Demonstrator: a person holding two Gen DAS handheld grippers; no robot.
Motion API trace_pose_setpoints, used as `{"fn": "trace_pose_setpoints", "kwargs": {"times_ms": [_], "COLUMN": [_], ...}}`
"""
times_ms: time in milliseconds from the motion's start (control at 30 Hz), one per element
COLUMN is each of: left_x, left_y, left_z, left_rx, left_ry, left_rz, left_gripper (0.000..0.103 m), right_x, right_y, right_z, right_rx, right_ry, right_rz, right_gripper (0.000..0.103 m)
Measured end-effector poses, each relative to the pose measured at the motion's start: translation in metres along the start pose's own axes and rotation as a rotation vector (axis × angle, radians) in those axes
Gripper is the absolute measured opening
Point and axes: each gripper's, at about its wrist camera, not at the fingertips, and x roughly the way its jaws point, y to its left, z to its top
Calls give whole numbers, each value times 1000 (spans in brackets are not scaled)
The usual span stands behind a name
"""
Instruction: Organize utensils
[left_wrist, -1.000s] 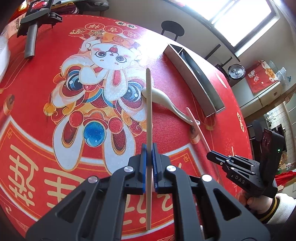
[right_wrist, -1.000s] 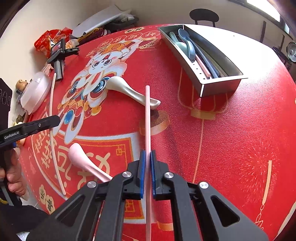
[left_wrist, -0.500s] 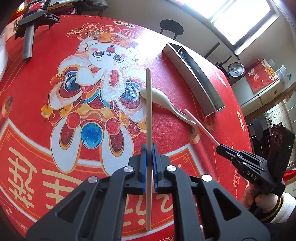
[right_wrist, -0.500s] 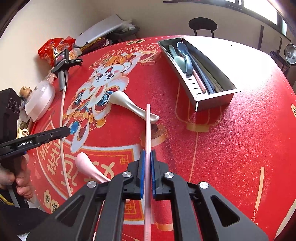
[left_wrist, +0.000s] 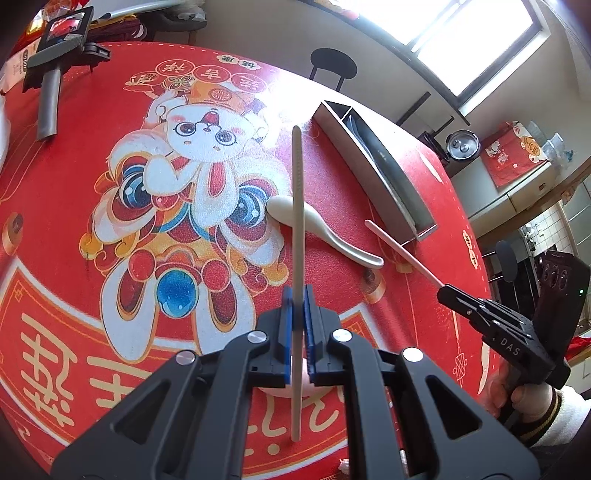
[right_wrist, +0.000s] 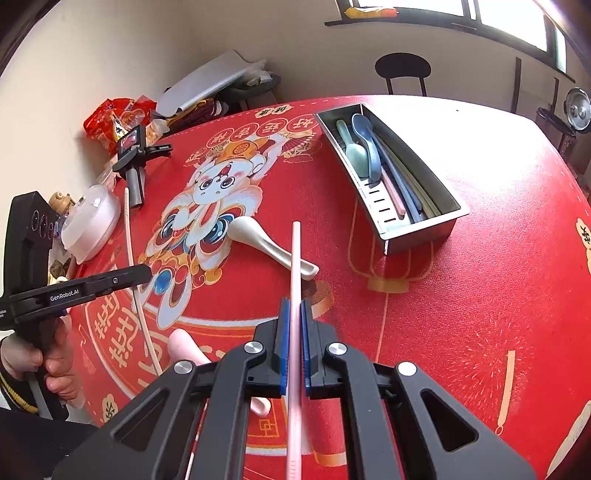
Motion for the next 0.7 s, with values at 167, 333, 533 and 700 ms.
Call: {"fn": "trace_pose_setpoints", "kwargs": {"times_ms": [167, 333, 533, 700], "left_x": [-9, -13, -18, -19], "left_y": [-14, -29, -42, -57], "left_z": [17, 30, 48, 67], "left_rx": [17, 48, 67, 105], "left_ry": [-19, -21, -26, -35], "left_rz": [-41, -72, -106, -122], "left_gripper": [10, 10, 10, 10], "right_x": [-11, -22, -29, -32], "right_y": [-7, -16, -23, -31], "right_z": [12, 22, 33, 43], "right_rx": [24, 50, 63, 74], "right_ry": [-40, -79, -107, -127], "right_rz": [4, 7, 2, -9], "right_gripper": [6, 6, 6, 6]}}
